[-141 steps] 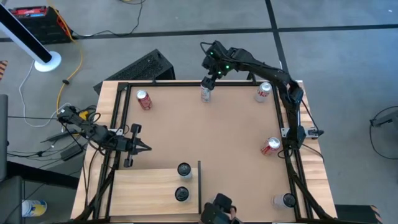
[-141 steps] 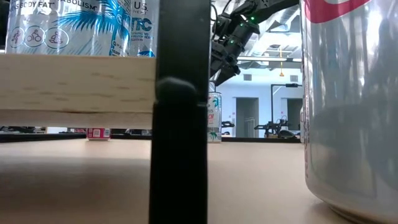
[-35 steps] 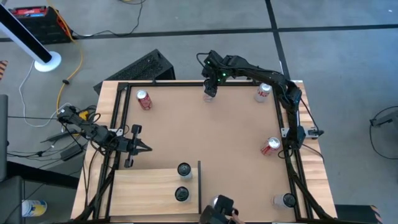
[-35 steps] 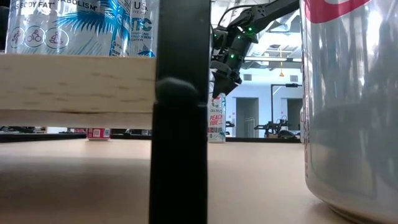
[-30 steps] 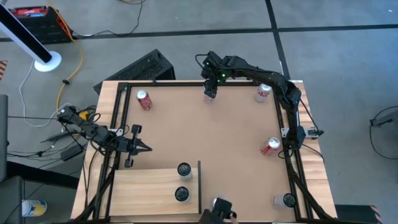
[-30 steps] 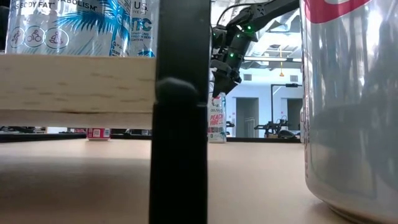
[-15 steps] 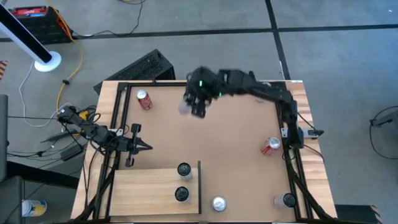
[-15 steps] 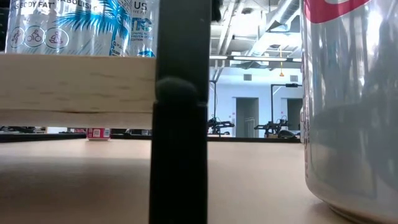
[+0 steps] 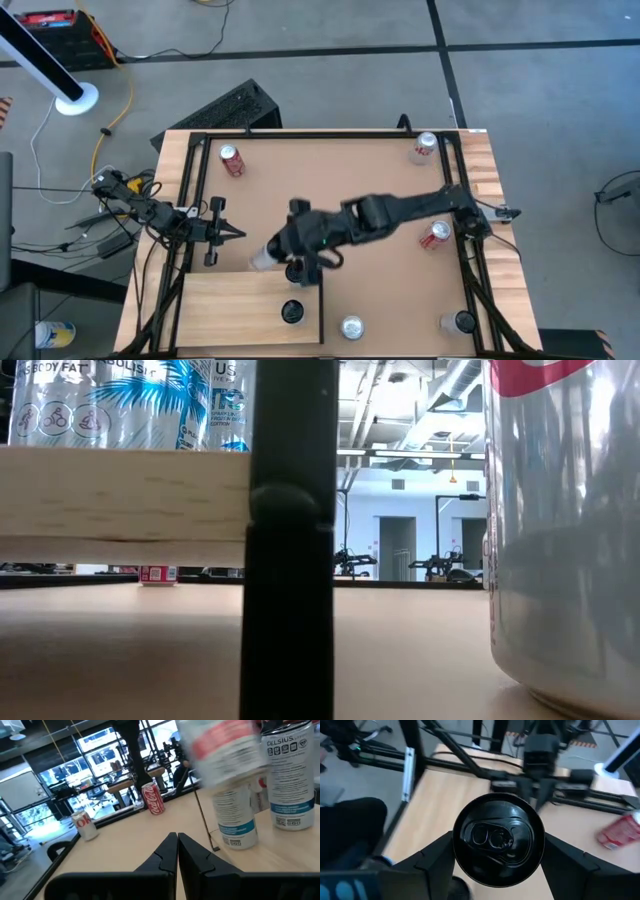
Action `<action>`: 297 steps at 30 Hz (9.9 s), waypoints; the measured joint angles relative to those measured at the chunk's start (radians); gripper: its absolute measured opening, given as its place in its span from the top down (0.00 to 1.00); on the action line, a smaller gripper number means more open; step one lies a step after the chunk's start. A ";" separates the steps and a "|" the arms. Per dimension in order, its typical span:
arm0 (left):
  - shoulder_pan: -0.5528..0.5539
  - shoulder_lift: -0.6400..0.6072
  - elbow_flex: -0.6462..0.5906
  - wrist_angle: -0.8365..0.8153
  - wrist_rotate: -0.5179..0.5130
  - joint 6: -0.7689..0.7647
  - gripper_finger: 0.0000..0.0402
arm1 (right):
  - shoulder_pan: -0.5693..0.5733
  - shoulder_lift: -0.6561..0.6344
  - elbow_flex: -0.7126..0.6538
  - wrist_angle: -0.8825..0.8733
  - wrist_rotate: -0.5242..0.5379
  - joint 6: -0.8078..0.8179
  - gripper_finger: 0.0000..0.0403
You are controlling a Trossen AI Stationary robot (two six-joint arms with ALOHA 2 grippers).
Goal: Place canned beverage on shelf
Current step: Put the top white and pink soda can on the shelf
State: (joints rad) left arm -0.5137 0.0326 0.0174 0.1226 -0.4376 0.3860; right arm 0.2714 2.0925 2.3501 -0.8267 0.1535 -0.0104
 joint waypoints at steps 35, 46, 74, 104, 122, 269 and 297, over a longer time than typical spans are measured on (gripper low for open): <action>0.000 0.000 0.000 0.000 -0.098 0.041 1.00 | 0.012 0.219 -0.002 0.091 -0.126 0.175 0.32; 0.000 0.000 0.000 0.001 -0.097 0.042 1.00 | 0.009 0.213 0.000 0.076 -0.125 0.167 0.28; 0.000 0.000 0.000 0.000 -0.069 0.040 1.00 | 0.008 0.209 0.005 0.201 -0.128 0.081 0.20; 0.000 0.213 0.226 0.157 0.163 -0.188 1.00 | 0.173 -0.026 -0.027 -0.686 0.154 0.072 0.49; -0.024 0.792 0.691 -0.070 0.249 -0.213 0.96 | -0.001 -1.056 -1.653 0.619 0.267 0.110 0.78; -0.094 1.048 0.652 -0.187 0.152 -0.570 0.31 | -0.010 -1.125 -2.005 1.098 0.201 0.037 0.78; -0.093 0.980 0.714 -0.279 0.120 -0.527 0.18 | -0.010 -1.125 -2.005 1.097 0.183 0.037 0.78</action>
State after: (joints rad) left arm -0.6071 1.0122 0.7311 -0.1561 -0.3177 -0.1406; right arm 0.2619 0.9680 0.3447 0.2703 0.3363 0.0269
